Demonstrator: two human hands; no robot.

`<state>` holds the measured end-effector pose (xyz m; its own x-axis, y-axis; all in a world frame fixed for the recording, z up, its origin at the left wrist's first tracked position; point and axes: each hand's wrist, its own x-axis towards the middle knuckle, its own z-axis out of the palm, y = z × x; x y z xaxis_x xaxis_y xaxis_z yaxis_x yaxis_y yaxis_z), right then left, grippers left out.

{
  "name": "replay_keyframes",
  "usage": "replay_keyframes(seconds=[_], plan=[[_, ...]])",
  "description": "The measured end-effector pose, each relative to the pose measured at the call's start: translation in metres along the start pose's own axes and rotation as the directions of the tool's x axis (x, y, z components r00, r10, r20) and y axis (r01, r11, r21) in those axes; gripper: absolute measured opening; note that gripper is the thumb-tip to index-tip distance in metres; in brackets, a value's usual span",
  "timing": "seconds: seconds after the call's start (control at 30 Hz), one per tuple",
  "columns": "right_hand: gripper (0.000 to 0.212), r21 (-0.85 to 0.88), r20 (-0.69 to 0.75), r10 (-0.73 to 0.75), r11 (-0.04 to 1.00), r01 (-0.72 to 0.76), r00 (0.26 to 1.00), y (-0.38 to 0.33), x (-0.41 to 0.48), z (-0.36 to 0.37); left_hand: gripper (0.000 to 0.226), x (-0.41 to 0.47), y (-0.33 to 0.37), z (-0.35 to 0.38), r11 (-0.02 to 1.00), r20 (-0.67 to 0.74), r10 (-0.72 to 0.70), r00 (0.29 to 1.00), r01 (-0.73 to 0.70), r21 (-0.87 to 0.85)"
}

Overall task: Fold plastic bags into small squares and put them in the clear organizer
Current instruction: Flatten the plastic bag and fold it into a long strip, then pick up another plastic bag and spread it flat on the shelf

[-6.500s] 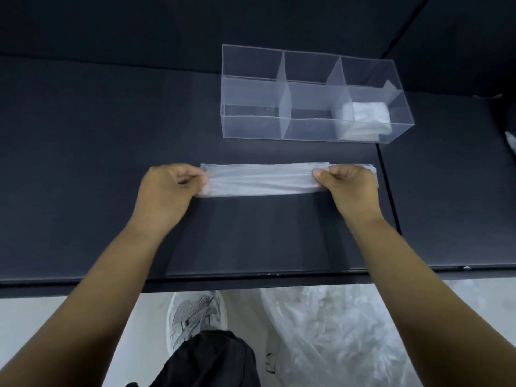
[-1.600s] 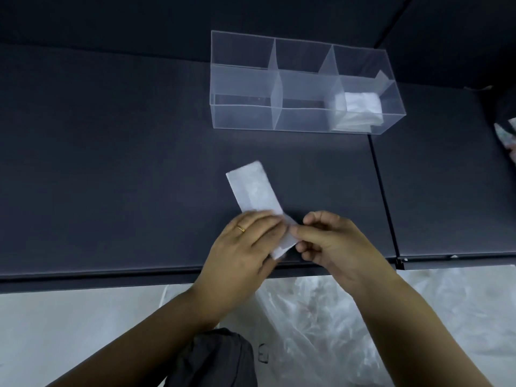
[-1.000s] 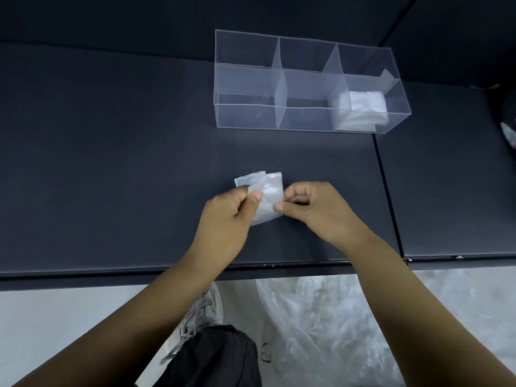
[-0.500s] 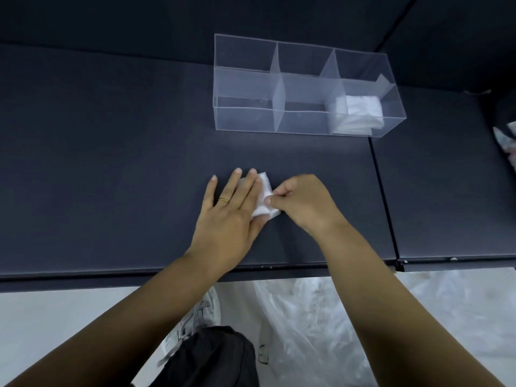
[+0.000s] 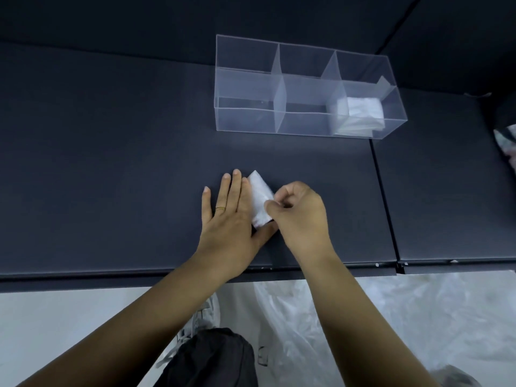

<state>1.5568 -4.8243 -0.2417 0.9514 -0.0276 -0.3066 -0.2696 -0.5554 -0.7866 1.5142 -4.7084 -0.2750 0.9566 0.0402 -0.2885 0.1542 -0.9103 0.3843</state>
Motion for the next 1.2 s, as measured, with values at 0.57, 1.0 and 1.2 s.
replay_keyframes(seconds=[0.57, 1.0, 1.2], plan=[[0.018, 0.185, 0.220, -0.092, 0.981, 0.051, 0.971, -0.008, 0.001, -0.092, 0.015, 0.021, 0.031, -0.056, 0.359, -0.002, 0.057, 0.998, -0.022, -0.933], [0.013, -0.458, -0.313, 0.018, 0.873, -0.168, 0.949, -0.012, 0.196, -0.160, 0.024, 0.013, 0.016, 0.010, 0.905, -0.385, 0.240, 0.891, -0.349, -0.244], [0.058, -0.666, -0.318, 0.059, 0.696, -0.267, 0.946, -0.016, 0.206, -0.153, 0.011, 0.006, 0.016, 0.018, 0.934, -0.346, 0.319, 0.882, -0.355, -0.044]])
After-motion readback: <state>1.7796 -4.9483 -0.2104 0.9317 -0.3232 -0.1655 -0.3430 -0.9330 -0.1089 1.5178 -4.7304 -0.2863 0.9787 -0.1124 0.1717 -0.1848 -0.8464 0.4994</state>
